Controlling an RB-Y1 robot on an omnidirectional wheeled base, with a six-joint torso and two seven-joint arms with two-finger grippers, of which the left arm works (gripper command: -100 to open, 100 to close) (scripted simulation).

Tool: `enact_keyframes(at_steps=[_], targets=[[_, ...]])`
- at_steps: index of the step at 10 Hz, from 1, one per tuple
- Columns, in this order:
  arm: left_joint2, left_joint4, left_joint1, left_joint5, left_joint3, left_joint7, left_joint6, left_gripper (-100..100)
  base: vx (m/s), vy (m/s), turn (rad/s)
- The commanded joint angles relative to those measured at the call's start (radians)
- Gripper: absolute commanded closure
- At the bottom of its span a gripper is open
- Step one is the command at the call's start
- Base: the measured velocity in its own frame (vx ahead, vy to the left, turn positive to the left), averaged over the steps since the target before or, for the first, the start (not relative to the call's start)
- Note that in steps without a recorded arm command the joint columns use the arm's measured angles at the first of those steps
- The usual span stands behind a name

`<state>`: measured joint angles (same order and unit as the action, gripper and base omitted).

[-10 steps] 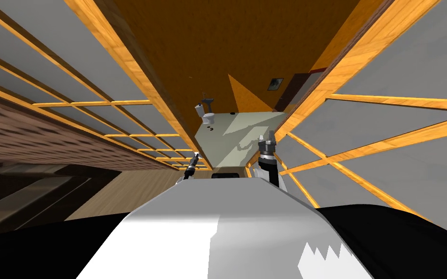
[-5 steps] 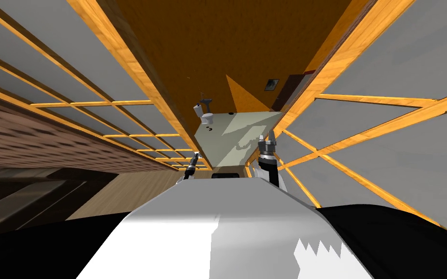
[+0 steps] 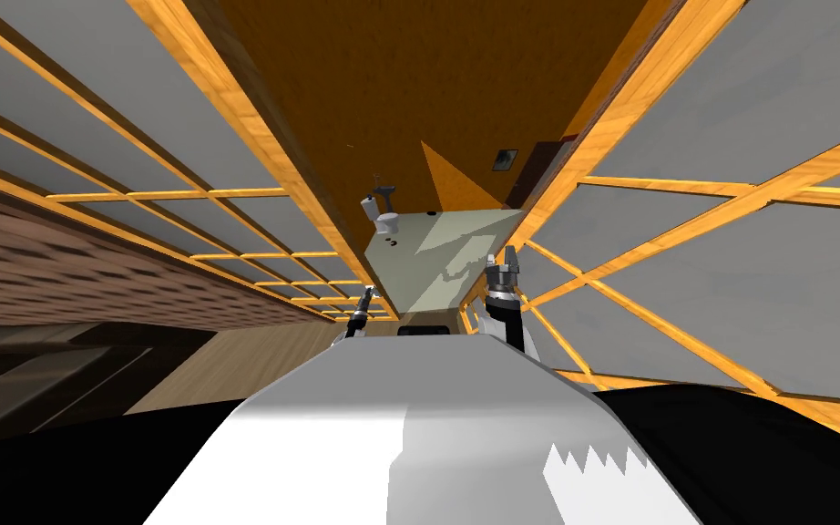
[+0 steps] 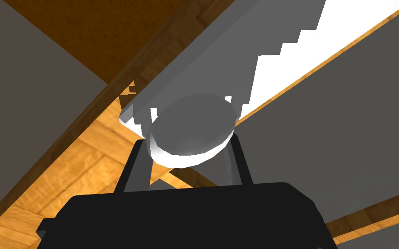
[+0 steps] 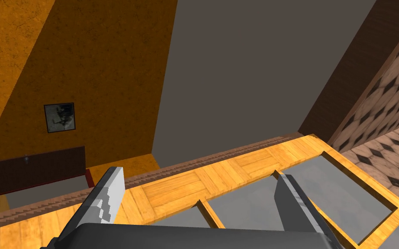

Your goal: Pull the door open

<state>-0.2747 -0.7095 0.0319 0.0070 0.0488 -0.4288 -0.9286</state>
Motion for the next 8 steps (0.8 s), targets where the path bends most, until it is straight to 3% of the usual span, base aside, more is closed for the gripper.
enact_keyframes(at_steps=[1,6,8], targets=[[0.015,0.002,-0.001,0.001,-0.018,0.029,-0.003,100,-0.045,0.021,-0.057],[0.019,0.001,-0.007,0.065,-0.036,0.176,0.005,100,-0.06,0.027,-0.079],[0.019,0.001,-0.007,0.065,-0.036,0.193,0.005,100,-0.044,0.026,-0.044]])
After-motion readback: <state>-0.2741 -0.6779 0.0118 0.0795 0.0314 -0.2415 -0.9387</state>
